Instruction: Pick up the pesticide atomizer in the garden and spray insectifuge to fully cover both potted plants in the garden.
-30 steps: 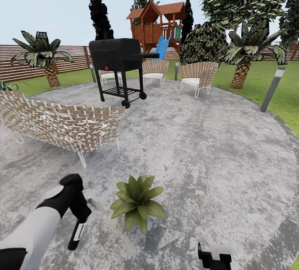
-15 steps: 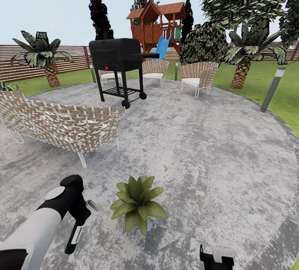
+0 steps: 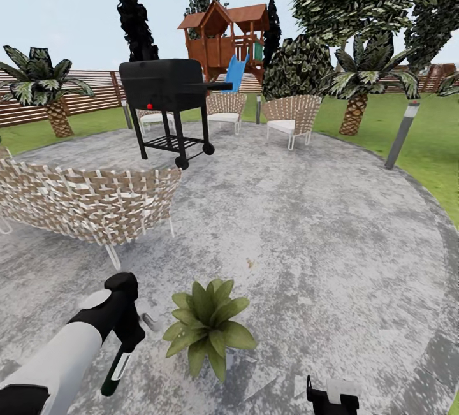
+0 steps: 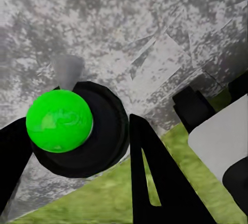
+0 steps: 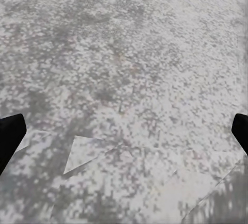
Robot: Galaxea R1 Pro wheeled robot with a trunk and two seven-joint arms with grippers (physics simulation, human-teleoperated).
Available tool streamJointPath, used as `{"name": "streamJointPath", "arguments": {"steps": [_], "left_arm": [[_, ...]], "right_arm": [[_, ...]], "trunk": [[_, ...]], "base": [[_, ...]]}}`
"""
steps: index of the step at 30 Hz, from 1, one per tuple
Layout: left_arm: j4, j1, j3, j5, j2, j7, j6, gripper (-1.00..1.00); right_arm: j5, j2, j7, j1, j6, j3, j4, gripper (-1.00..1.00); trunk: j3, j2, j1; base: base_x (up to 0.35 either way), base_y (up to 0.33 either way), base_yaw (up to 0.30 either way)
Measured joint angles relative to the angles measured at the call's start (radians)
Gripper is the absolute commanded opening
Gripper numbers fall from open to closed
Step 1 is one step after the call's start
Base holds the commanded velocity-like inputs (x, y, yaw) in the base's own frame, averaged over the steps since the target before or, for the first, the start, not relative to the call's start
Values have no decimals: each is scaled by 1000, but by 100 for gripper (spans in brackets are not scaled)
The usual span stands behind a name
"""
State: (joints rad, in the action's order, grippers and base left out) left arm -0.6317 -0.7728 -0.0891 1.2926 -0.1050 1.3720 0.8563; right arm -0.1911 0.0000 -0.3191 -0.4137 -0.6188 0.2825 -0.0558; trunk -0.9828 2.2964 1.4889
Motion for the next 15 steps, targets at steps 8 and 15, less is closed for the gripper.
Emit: {"name": "streamJointPath", "arguments": {"steps": [8,15], "left_arm": [[37,0,-30,2,-2,42,-7,-100],[26,-18,-66,8,46,141,-10,-100]], "right_arm": [[0,0,0,0,0,0,0,100],[0,0,0,0,0,0,0,100]], "trunk": [[0,0,0],[0,0,0]], "base": [[81,75,-1],[64,62,0]]}}
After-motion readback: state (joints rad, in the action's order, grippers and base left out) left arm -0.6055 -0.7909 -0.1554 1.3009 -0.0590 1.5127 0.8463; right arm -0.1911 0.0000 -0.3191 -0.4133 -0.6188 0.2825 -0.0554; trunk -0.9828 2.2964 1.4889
